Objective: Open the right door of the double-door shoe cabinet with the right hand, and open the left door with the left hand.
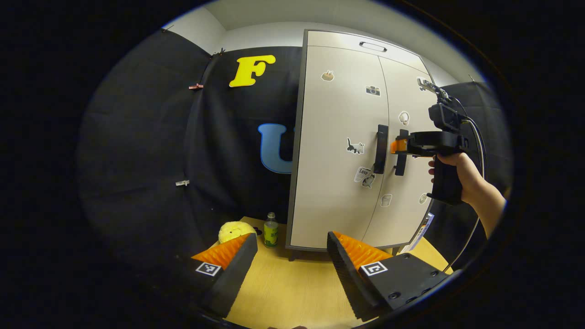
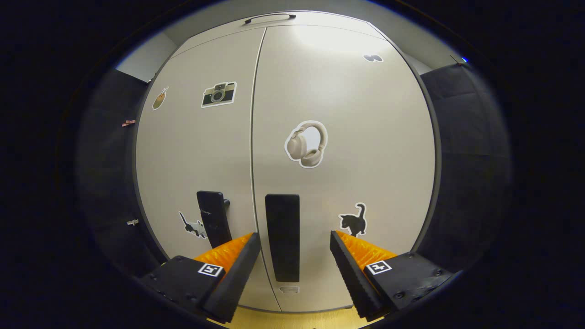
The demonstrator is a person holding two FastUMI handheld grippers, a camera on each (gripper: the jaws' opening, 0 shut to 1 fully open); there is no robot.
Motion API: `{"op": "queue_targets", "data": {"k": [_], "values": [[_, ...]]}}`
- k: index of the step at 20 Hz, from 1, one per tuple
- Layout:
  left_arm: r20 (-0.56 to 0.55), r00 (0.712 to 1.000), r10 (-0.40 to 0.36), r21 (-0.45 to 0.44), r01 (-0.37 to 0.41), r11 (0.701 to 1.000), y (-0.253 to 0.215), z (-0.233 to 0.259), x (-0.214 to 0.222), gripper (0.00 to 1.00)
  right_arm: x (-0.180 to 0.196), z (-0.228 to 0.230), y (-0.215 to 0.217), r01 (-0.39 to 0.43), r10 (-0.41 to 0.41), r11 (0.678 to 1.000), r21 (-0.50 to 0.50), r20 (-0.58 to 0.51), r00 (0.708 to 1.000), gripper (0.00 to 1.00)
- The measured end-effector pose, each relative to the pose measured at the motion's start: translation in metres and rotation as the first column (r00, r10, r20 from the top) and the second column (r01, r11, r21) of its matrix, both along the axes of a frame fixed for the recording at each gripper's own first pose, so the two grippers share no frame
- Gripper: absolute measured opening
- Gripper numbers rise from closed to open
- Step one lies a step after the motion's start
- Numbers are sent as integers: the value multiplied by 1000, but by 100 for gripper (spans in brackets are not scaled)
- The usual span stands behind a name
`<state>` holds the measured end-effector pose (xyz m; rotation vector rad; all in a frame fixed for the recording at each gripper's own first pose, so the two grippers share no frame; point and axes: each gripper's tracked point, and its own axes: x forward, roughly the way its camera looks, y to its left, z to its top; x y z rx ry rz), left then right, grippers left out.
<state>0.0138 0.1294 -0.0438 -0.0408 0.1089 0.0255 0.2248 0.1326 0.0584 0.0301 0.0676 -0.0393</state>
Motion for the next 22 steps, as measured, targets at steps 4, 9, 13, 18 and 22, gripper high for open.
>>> {"op": "queue_targets", "data": {"k": [4, 9, 13, 18, 22], "values": [[2, 1000, -10, 10, 10, 1000, -10, -1, 3, 95, 8, -6, 14, -47, 47, 999, 8, -17, 999, 84], [3, 1000, 7, -31, -7, 999, -15, -1, 2, 95, 13, -14, 6, 19, -20, 999, -31, -23, 1000, 54], [-4, 1000, 15, -21, -15, 1000, -10, -6, -5, 95, 10, -10, 9, 27, -27, 1000, 9, -19, 999, 35], [-2, 999, 45, -68, -45, 997, 2, -5, -14, 95, 10, -11, 10, -22, 22, 1000, 11, -32, 999, 22], [-17, 998, 53, -93, -54, 994, 5, -2, -23, 95, 5, -13, 12, -90, 91, 996, 18, -67, 994, 11]]}}
